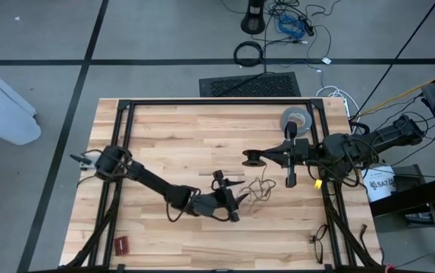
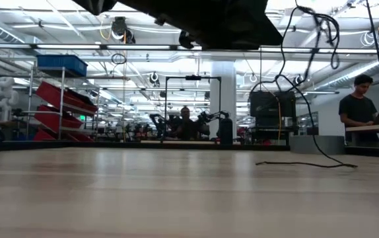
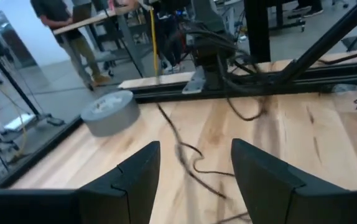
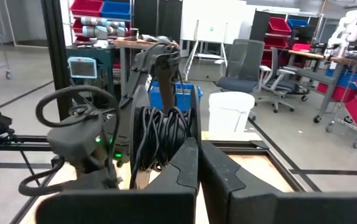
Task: Coil cords
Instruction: Coil the black wire onto the spool
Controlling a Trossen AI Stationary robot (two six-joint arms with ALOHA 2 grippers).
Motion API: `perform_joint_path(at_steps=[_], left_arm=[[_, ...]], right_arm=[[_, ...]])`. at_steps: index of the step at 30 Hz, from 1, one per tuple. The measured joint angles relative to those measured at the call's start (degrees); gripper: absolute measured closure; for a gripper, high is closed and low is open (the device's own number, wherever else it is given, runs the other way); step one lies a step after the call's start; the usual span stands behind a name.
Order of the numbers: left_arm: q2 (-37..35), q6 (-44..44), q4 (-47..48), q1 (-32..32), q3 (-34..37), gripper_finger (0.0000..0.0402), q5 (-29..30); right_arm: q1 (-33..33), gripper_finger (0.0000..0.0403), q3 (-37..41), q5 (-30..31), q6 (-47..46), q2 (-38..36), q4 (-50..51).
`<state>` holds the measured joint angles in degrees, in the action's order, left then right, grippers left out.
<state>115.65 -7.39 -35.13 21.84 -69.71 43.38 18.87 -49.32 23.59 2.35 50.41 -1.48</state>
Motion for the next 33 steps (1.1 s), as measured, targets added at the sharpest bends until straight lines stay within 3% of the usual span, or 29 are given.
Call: perform_joint_path(at_steps=[3,7,12,33], left_arm=[[-0.15,-0.79,0.29,-1.97,0.0,0.0197,-4.14],[-0.15,3.45,2.43,-4.73,0.0,0.0197,-14.04],[-0.15,5.58,2.65,-5.8,0.0,0.0197,-19.28],[-0.15,14.07,2.79,-8.22,0.0,0.0197,-20.92]], right_arm=[[0.0,0.0403,0.0,-0.04,-0.15,0.0,0.0],[0.0,0.0403,0.0,-1.38,-0.17,-0.02,-0.03],[0.0,0.0403,0.0,-1.49,-0.17,-0.02,-0.09],[0.0,0.0403,0.0,-1.48,-0.15,-0.02,-0.49]])
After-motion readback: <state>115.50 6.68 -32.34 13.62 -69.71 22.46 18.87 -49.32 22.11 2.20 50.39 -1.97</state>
